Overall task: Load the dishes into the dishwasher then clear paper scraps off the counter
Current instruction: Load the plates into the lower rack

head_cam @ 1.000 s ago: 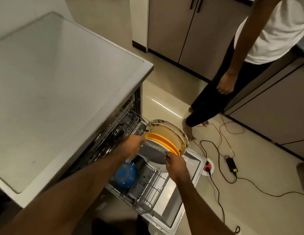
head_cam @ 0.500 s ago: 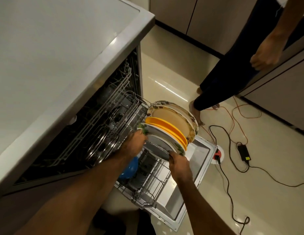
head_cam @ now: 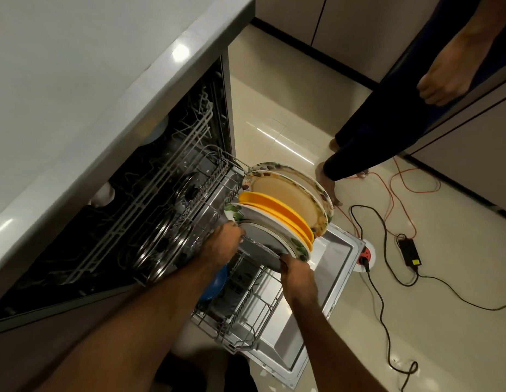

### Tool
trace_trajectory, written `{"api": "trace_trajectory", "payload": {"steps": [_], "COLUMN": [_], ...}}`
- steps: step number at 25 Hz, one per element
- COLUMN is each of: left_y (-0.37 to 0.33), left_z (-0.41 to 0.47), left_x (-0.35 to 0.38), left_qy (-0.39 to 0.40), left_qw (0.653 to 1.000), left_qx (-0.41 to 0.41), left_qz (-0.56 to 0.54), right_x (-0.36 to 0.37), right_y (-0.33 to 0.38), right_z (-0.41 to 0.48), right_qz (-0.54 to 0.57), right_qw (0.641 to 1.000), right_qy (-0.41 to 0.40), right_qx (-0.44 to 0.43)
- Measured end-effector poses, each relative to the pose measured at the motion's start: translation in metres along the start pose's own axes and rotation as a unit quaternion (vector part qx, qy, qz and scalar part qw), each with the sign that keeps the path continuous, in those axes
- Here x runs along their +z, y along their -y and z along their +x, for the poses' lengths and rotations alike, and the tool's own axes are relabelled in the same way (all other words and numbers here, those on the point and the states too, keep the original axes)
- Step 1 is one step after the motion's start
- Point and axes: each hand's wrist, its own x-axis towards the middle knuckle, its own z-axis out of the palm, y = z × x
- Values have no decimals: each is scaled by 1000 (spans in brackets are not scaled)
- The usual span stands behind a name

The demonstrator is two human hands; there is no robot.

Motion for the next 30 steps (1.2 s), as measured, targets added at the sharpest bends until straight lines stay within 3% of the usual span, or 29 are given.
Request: {"api": "trace_trajectory", "payload": {"steps": [13, 19, 26, 30], "left_y": [-13, -14, -15, -6], "left_z": [-16, -44, -81, -103], "left_x": [13, 0, -26, -28], "left_qy": [62, 64, 14, 11], "left_qw": [997, 998, 1000, 1000], "left_qx": [1, 10, 11, -12], "left_qz": [-38, -24, -1, -13], "right_x": [3, -4, -19, -17], "right_y": [2, 12, 44, 64], "right_z": [-11, -26, -44, -46], "right_qz": [96, 78, 45, -14], "right_qw": [995, 996, 993, 988], "right_qy": [27, 16, -23, -4], "right_qx": [8, -38, -106, -155]}}
